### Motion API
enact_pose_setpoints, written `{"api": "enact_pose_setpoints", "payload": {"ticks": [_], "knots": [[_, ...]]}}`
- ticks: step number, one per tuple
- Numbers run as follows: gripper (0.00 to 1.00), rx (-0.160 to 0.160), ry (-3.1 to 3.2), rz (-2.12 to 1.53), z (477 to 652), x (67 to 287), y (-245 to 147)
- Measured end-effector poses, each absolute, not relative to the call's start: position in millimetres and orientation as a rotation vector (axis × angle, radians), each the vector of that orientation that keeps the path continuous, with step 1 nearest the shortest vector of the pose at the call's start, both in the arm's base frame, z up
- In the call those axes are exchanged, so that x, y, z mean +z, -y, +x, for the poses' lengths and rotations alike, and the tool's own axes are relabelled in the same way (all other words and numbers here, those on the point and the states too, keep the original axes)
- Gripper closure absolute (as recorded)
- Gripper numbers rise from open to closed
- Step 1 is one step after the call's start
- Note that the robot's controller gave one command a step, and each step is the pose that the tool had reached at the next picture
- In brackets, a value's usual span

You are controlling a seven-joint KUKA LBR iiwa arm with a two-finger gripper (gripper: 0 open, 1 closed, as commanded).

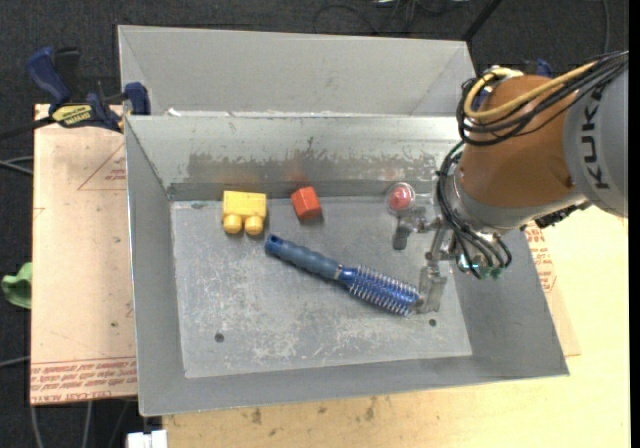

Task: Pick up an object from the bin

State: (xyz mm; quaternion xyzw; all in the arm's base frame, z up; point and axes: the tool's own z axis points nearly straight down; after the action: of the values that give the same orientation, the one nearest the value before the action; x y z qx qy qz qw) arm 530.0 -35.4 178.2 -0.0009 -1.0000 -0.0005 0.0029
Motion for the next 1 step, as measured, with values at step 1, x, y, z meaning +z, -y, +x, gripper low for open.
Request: {"api": "enact_pose_setpoints", "payload": {"ticks": [1], "knots": [[0.00,-0.003,3.131,-0.183,548.9,65.3,32.1]]}}
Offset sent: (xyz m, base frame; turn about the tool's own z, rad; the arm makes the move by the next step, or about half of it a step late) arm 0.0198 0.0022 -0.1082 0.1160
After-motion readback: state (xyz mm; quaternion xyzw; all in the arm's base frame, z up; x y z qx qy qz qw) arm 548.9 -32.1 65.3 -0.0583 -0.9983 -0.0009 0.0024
